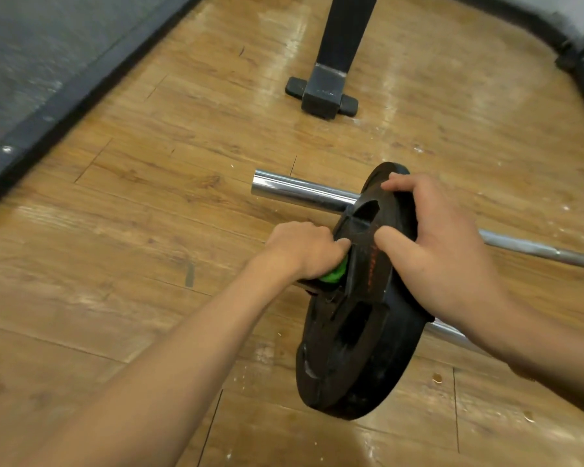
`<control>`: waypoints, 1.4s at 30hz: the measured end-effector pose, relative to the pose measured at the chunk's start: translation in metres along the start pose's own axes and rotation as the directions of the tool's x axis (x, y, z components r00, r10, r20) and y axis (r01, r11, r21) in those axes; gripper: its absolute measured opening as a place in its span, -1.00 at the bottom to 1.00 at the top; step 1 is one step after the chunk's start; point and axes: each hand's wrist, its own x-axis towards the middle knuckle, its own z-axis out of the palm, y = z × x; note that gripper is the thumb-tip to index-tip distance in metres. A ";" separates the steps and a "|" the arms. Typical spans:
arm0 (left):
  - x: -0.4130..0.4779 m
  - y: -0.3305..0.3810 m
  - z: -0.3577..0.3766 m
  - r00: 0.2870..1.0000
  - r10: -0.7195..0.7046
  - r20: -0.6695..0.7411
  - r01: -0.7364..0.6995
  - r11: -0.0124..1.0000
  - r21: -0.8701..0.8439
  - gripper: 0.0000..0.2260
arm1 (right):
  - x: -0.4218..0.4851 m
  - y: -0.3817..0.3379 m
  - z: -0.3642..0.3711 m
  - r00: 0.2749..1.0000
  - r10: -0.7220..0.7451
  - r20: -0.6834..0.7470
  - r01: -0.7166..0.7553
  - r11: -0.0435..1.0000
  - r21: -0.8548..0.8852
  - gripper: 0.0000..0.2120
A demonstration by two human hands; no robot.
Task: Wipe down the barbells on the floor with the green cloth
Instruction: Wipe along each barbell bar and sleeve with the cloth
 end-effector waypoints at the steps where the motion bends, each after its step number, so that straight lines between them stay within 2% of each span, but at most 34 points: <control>1: -0.001 -0.001 0.001 1.000 0.014 -0.010 -0.014 1.000 0.016 -0.46 | 0.000 0.001 0.000 1.000 -0.003 0.000 0.003 1.000 -0.002 -0.45; 3: -0.023 -0.003 0.011 0.983 0.077 -0.165 -0.070 0.996 0.052 -0.53 | -0.005 0.002 0.003 0.999 -0.023 -0.024 0.023 1.000 -0.015 -0.46; 5: -0.048 -0.004 0.027 0.911 0.131 -0.390 -0.131 0.991 0.026 -0.65 | -0.018 0.002 0.006 0.997 -0.072 -0.021 0.071 0.996 -0.045 -0.44; 8: -0.064 -0.010 0.056 0.793 0.179 -0.583 -0.202 0.979 0.025 -0.75 | -0.037 0.000 0.008 0.980 -0.195 0.036 0.198 0.960 -0.199 -0.35; 11: -0.078 -0.009 0.070 0.724 0.193 -0.662 -0.225 0.974 0.037 -0.76 | -0.045 -0.006 0.003 0.953 -0.287 0.100 0.304 0.909 -0.286 -0.34; 14: -0.094 -0.011 0.079 0.673 0.251 -0.696 -0.299 0.953 0.054 -0.67 | -0.058 -0.016 0.002 0.879 -0.422 0.220 0.474 0.824 -0.311 -0.33; 17: -0.115 -0.017 0.101 0.601 0.295 -0.743 -0.336 0.937 0.099 -0.61 | -0.077 -0.023 0.009 0.828 -0.460 0.321 0.552 0.770 -0.320 -0.29; 19: -0.130 -0.021 0.117 0.595 0.314 -0.740 -0.317 0.937 0.143 -0.52 | -0.084 -0.025 0.013 0.821 -0.470 0.325 0.560 0.776 -0.292 -0.31; 22: -0.137 -0.024 0.126 0.609 0.312 -0.729 -0.287 0.944 0.164 -0.56 | -0.082 -0.024 0.011 0.821 -0.490 0.293 0.565 0.774 -0.286 -0.32; 24: -0.132 -0.021 0.118 0.655 0.287 -0.699 -0.274 0.952 0.134 -0.58 | -0.072 -0.019 0.008 0.843 -0.477 0.250 0.536 0.788 -0.303 -0.34; 28: -0.110 -0.010 0.081 0.762 0.229 -0.606 -0.215 0.972 0.096 -0.61 | -0.043 -0.005 -0.004 0.933 -0.346 0.094 0.355 0.854 -0.380 -0.39; 31: -0.074 -0.004 0.053 0.787 0.165 -0.595 -0.173 0.984 0.044 -0.74 | -0.040 -0.009 0.001 0.923 -0.381 0.051 0.364 0.824 -0.434 -0.40; 33: -0.053 -0.006 0.048 0.778 0.150 -0.610 -0.173 0.985 0.022 -0.73 | -0.041 -0.009 0.009 0.899 -0.425 0.106 0.427 0.796 -0.430 -0.41; 35: -0.049 -0.012 0.066 0.719 0.190 -0.669 -0.225 0.974 0.034 -0.70 | -0.030 -0.002 0.009 0.895 -0.428 0.128 0.441 0.802 -0.404 -0.43; 38: -0.059 -0.022 0.101 0.623 0.267 -0.736 -0.263 0.957 0.124 -0.60 | -0.006 0.010 0.001 0.952 -0.301 0.061 0.306 0.911 -0.277 -0.40; 42: -0.041 -0.024 0.088 0.652 0.290 -0.700 -0.239 0.955 0.173 -0.57 | 0.003 0.011 0.007 0.974 -0.224 -0.021 0.211 0.942 -0.261 -0.38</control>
